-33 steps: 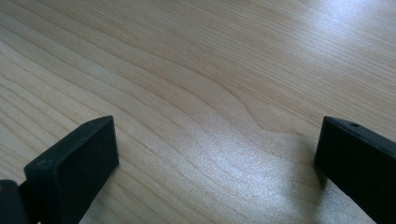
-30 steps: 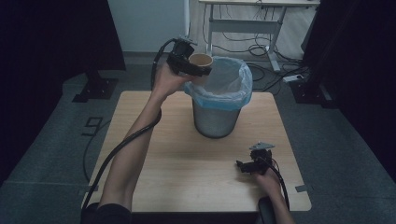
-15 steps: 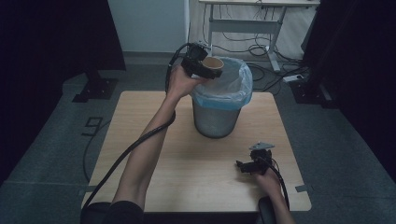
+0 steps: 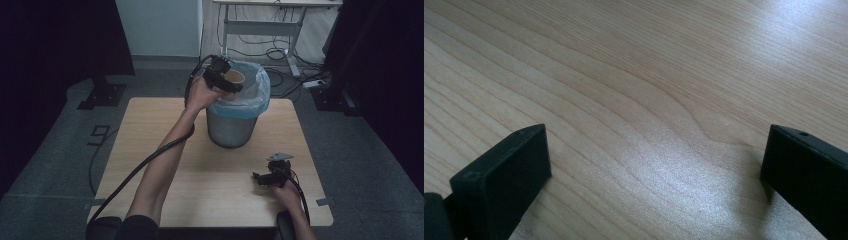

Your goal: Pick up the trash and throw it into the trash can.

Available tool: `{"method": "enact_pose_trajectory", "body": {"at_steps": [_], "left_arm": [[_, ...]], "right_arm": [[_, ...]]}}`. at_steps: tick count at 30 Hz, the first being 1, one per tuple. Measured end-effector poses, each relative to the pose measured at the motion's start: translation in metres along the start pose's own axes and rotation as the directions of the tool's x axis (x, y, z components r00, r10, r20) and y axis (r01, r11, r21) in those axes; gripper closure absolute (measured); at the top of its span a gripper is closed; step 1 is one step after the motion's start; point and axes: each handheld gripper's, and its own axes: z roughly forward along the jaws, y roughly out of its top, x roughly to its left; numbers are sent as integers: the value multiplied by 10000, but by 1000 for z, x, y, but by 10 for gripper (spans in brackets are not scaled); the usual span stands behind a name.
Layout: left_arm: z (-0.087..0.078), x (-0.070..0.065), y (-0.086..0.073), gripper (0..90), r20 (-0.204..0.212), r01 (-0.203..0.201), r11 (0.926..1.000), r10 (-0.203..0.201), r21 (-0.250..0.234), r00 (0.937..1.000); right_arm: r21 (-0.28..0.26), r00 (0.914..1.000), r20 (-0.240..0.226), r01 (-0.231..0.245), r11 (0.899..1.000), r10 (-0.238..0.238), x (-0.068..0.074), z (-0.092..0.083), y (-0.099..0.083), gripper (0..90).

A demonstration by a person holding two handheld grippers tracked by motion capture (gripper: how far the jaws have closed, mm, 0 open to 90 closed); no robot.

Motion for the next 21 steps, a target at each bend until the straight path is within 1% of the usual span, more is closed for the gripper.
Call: {"method": "enact_pose_trajectory", "body": {"at_steps": [1, 2, 4, 7, 10, 12, 14, 15, 17, 18, 19, 21], "left_arm": [[2, 0, 0, 153, 56, 18, 10000, -18, 86, 10000], [3, 0, -1, 138, 8, 23, 10000, -23, 93, 10000], [4, 0, -1, 123, 62, 36, 9999, -37, 159, 10000], [1, 1, -3, 62, 202, 52, 10000, -54, 81, 9998], [-3, 2, -3, 40, 309, 84, 10000, -84, -4, 9995], [-10, 2, -5, 30, 433, 81, 9999, -76, -109, 9990], [-13, 2, -6, 18, 445, 36, 9999, -30, -132, 9990], [-18, 2, -8, 11, 474, -44, 9999, 52, -165, 9989], [-24, 3, -11, 0, 495, -142, 9998, 149, -135, 9987], [-24, 3, -11, 0, 495, -142, 9998, 149, -135, 9987], [-29, 3, -15, 0, 493, -200, 9997, 208, -156, 9986], [-34, 4, -18, 0, 581, -150, 9995, 167, -295, 9982]], "right_arm": [[-1, 10000, 0, 1, 10000, -1, 0, 0, 0, 0], [-1, 10000, -2, 0, 10000, 0, 0, 0, 0, 0], [2, 10000, -3, 18, 10000, -18, 0, 0, 0, 0], [-1, 10000, -9, 24, 10000, -24, 0, 0, 0, 0], [1, 10000, -18, 30, 10000, -30, 0, 0, 0, 0], [0, 10000, -18, 35, 10000, -35, 0, 0, 0, 0], [0, 10000, -17, 31, 10000, -31, 0, 0, 0, 0], [1, 10000, -18, 31, 10000, -31, 0, 0, 0, 0], [-6, 10000, -19, 45, 10000, -45, 0, 0, 0, 0], [-7, 10000, -18, 44, 10000, -44, 0, 0, 0, 0], [2, 10000, -18, 32, 10000, -32, 0, 0, 0, 0], [-6, 10000, -18, 44, 10000, -44, 0, 0, 0, 0]]}}
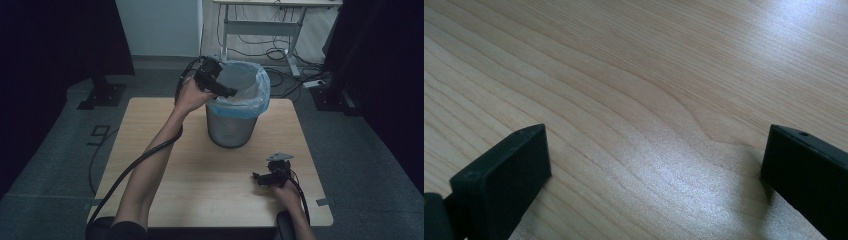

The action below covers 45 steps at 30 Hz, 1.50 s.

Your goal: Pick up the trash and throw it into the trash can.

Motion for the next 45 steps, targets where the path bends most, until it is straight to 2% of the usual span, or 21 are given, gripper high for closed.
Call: {"method": "enact_pose_trajectory", "body": {"at_steps": [15, 22, 33, 45], "left_arm": [[-41, 2, -25, 0, -165, -147, 9991, 140, -402, 9998], [-54, 4, -41, 0, -264, -229, 9987, 217, -464, 9994], [-73, 8, -66, 0, -378, -103, 9979, 79, -632, 9993], [-92, 5, -91, 0, -472, -193, 9972, 159, -722, 9988]], "right_arm": [[6, 10000, 11, -6, 10000, 6, 1, 0, 0, 0], [6, 10000, 8, -11, 10000, 11, 2, 0, 0, 0], [-4, 10000, -1, -29, 10000, 29, 2, 0, 0, 0], [-3, 10000, 4, -29, 10000, 29, 2, 0, 0, 0]]}}
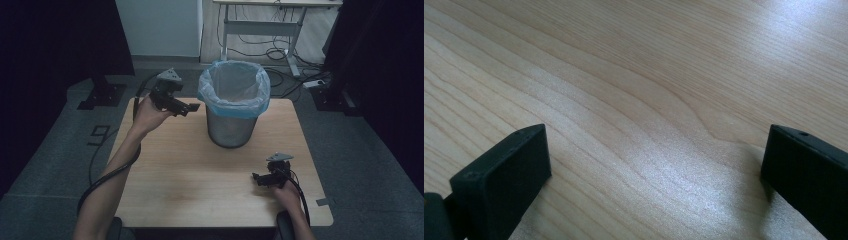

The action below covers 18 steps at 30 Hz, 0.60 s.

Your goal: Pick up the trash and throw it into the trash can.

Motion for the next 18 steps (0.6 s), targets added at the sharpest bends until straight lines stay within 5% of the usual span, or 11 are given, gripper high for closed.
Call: {"method": "enact_pose_trajectory", "body": {"at_steps": [18], "left_arm": [[-41, 7, -50, 0, -405, 293, 9992, -304, -278, 9987]], "right_arm": [[-2, 10000, 32, -10, 10000, 10, 0, 0, 0, 0]]}}
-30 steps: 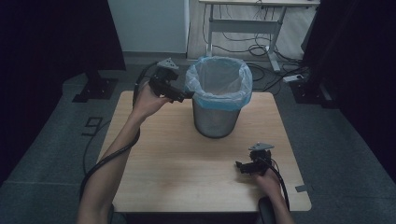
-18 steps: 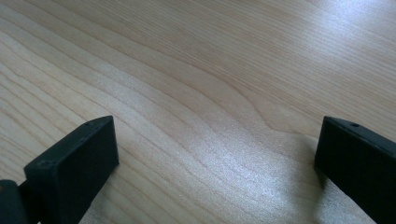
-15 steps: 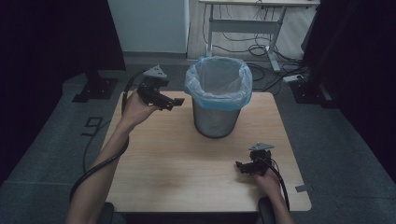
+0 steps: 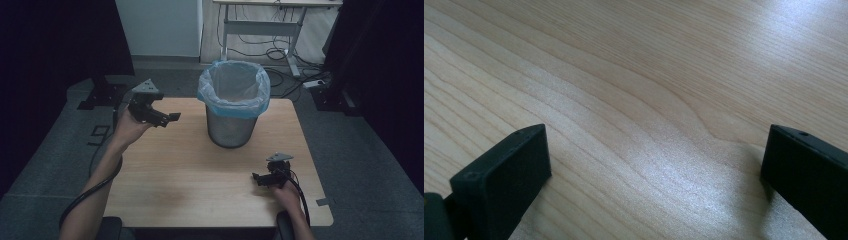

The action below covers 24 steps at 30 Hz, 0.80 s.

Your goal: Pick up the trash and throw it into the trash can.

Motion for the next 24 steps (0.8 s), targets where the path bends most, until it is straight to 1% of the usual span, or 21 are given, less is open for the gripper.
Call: {"method": "enact_pose_trajectory", "body": {"at_steps": [4, 5, 6, 8, 13, 14, 15, 16, 24], "left_arm": [[-6, 2, -11, 0, -92, 112, 9999, -113, -103, 9999], [-6, 2, -11, 0, -92, 112, 9999, -113, -103, 9999], [-7, 3, -18, 0, -86, 212, 9997, -213, -157, 9997], [-7, 3, -25, 0, -67, 291, 9994, -292, -166, 9996], [-5, 3, -43, 0, -91, 423, 9990, -424, -152, 9991], [-5, 3, -43, 0, -91, 423, 9990, -424, -152, 9991], [-3, 3, -50, 0, -118, 464, 9988, -466, -125, 9988], [-2, 3, -53, 0, -114, 477, 9988, -478, -106, 9988], [5, -2, -77, 0, -182, 437, 9990, -439, -100, 9989]], "right_arm": [[6, 10000, 18, 3, 10000, -3, 0, 0, 0, 0], [6, 10000, 18, 1, 10000, -1, 0, 0, 0, 0], [4, 10000, 19, 0, 10000, 0, 0, 0, 0, 0], [5, 10000, 23, -5, 10000, 5, 0, 0, 0, 0], [4, 10000, 26, -32, 10000, 32, 1, 0, 0, 0], [8, 10000, 25, -35, 10000, 35, 1, 0, 0, 0], [7, 10000, 25, -38, 10000, 38, 1, 0, 0, 0], [10, 10000, 30, -55, 10000, 55, 1, 0, 0, 0], [10, 10000, 33, -29, 10000, 29, 1, 0, 0, 0]]}}
